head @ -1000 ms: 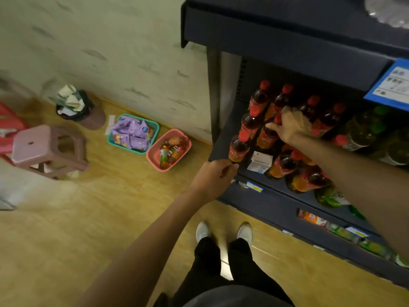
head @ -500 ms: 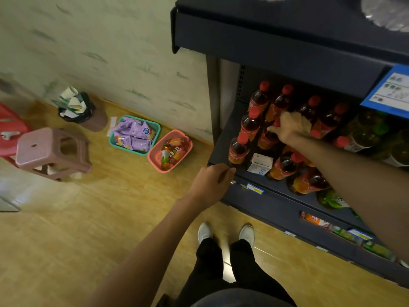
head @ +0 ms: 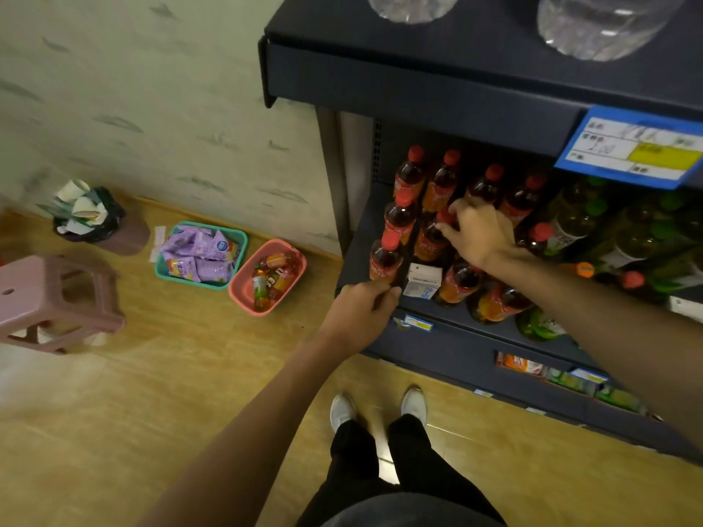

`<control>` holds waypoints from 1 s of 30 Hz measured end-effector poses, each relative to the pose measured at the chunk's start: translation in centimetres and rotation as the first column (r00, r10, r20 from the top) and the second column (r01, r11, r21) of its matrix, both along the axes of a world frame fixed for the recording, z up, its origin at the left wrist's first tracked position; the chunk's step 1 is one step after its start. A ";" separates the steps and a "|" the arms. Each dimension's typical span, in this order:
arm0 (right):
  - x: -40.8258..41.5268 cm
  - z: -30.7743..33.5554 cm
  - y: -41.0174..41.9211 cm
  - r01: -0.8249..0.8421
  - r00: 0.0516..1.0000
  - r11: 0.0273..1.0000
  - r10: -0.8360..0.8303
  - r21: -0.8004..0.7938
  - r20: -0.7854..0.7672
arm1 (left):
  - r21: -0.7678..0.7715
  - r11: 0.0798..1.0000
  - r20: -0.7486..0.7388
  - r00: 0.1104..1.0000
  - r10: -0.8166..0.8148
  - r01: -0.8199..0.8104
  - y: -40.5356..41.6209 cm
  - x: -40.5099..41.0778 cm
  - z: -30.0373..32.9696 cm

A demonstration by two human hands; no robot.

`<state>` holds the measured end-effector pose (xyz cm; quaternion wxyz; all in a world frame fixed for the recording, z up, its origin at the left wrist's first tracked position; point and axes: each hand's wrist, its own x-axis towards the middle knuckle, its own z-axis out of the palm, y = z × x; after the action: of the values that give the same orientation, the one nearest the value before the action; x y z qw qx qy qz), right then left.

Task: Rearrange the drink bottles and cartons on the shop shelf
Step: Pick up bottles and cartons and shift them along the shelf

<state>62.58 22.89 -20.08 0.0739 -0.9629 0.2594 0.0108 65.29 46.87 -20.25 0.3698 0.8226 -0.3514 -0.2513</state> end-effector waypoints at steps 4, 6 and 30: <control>-1.9 0.2 2.2 -0.073 0.996 0.997 0.072 0.032 0.046 | -0.039 0.999 -0.008 1.000 -0.015 0.015 -1.0 0.2 0.4; -2.4 -0.3 3.3 -0.075 0.997 0.995 0.074 0.061 0.012 | -0.060 0.998 -0.019 1.000 -0.012 0.011 -1.2 0.3 0.6; 0.4 -7.6 5.2 -0.097 0.863 0.987 0.147 0.127 -0.484 | 0.070 0.966 0.043 0.968 0.247 -0.249 4.7 1.0 -0.6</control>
<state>63.02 28.12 -27.67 0.0517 -0.9381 0.2072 0.2728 66.29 51.60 -20.87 0.3610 0.8776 -0.2424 -0.2020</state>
